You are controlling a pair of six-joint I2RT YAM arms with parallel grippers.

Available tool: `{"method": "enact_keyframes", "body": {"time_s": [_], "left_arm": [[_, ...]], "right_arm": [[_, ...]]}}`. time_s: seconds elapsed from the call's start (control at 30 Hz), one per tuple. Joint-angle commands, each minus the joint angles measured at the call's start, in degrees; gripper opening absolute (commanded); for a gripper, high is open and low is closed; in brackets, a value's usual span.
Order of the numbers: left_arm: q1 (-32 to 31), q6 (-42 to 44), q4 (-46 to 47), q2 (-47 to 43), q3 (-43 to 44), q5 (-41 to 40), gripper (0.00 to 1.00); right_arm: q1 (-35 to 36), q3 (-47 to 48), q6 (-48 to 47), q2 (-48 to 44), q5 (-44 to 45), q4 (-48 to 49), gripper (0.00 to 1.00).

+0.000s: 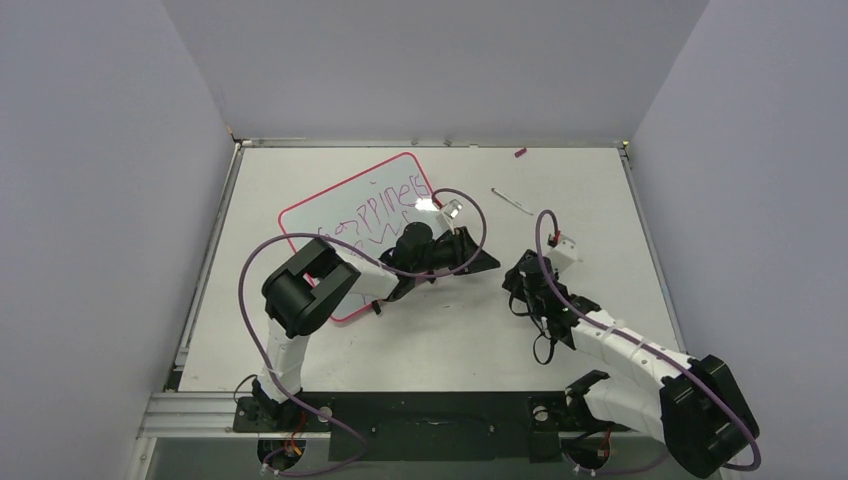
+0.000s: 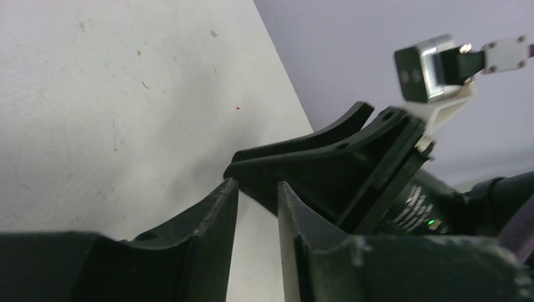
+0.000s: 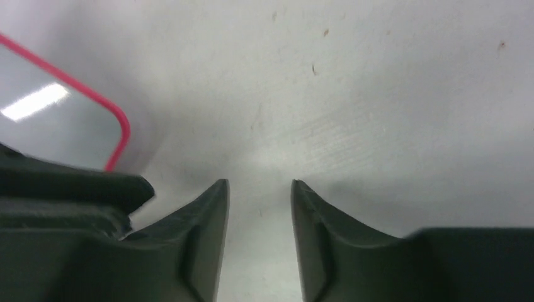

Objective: Write a sentence on the whiteboard
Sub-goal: Reset both arms

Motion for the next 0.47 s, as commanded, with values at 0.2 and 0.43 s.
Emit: {"method": "enact_keyframes", "body": {"time_s": [0.2, 0.43], "left_arm": [[-0.6, 8.1, -7.9, -8.1, 1.4, -5.6, 0.39], [-0.9, 8.8, -8.3, -9.7, 1.0, -5.9, 0.45]], "right_arm": [[-3.6, 7.9, -8.9, -3.6, -0.4, -1.3, 0.85], [-3.6, 9.0, -9.3, -6.7, 2.0, -2.3, 0.85]]}}
